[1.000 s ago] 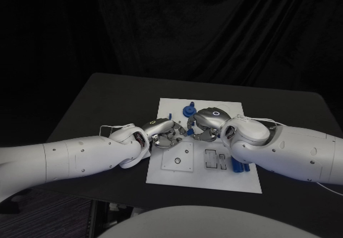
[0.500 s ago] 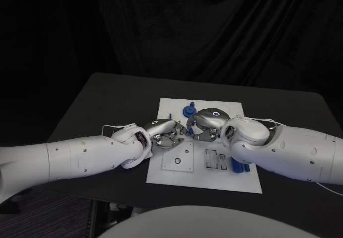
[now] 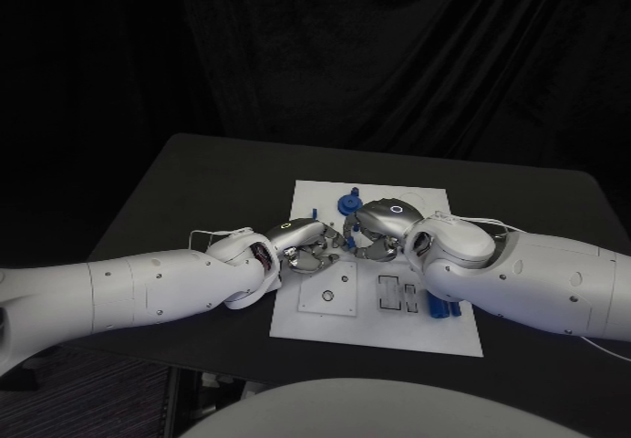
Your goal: Assemble the parts on the task board
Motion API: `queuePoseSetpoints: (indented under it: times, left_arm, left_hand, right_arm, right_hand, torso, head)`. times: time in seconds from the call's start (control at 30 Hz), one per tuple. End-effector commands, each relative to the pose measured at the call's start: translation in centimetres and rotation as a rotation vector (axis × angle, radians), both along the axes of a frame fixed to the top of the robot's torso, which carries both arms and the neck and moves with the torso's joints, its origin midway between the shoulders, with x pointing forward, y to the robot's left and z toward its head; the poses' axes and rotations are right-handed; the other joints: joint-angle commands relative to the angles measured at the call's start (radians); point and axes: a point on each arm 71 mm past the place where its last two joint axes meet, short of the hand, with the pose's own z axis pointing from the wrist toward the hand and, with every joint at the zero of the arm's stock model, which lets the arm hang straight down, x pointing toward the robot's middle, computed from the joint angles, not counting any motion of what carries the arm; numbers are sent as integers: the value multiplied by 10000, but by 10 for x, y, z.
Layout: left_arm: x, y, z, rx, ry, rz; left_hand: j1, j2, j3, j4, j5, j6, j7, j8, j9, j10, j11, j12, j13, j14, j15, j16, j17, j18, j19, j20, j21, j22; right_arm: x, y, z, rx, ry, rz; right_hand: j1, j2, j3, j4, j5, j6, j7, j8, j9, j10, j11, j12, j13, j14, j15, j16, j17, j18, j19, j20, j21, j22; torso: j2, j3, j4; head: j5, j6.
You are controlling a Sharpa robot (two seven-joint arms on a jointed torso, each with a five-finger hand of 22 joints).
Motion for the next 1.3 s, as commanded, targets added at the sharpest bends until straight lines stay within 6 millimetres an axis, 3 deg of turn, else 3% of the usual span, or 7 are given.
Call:
queuePoseSetpoints:
  times: [0.03,0.6,0.8,1.3]
  left_arm:
    - [-2,-4,2,-143,-63,-192]
    - [-5,11,6,-311,-367,-66]
    - [-7,17,8,-369,-469,-11]
    - [-8,22,8,-320,-447,80]
  left_hand:
    - [11,-97,58,23,39,-62,7,19,-1,1046,49,34,2631,1057,23,26,2634,83,595,55,-52,2338]
    - [3,-85,63,35,48,92,45,83,22,1046,73,34,2631,1057,35,26,2634,84,590,56,-62,2335]
    - [9,-83,72,33,51,156,49,110,31,1046,79,34,2631,1057,41,26,2634,91,575,60,-90,2325]
    - [11,-86,74,31,51,172,47,116,33,1046,79,34,2631,1057,42,26,2634,94,568,61,-102,2321]
  right_arm:
    - [-1,2,-1,-25,69,27]
    - [5,-5,-2,-121,13,-202]
    - [7,-6,-3,-177,-5,-279]
    - [10,-5,-6,-370,84,-322]
  right_hand:
    - [-18,54,67,-14,43,95,7,22,239,969,85,-18,2530,705,25,-22,938,-62,392,17,-64,2095]
    - [-9,50,104,-31,-3,68,14,-17,220,955,88,-29,2515,700,27,-36,919,-52,376,21,-104,2082]
    - [-71,43,165,-20,-490,2,56,-171,125,949,125,-34,2507,701,56,-35,919,-51,371,45,-118,2078]
    - [-95,18,223,-23,-641,-97,126,-367,-24,927,187,-50,2483,695,102,-55,889,-45,357,78,-154,2067]
  torso:
    - [-3,0,-3]
    - [0,-1,1]
    - [2,-3,6]
    - [-1,-1,2]
  head:
    - [13,-1]
    - [-44,-1]
    - [-14,-1]
    - [-4,-1]
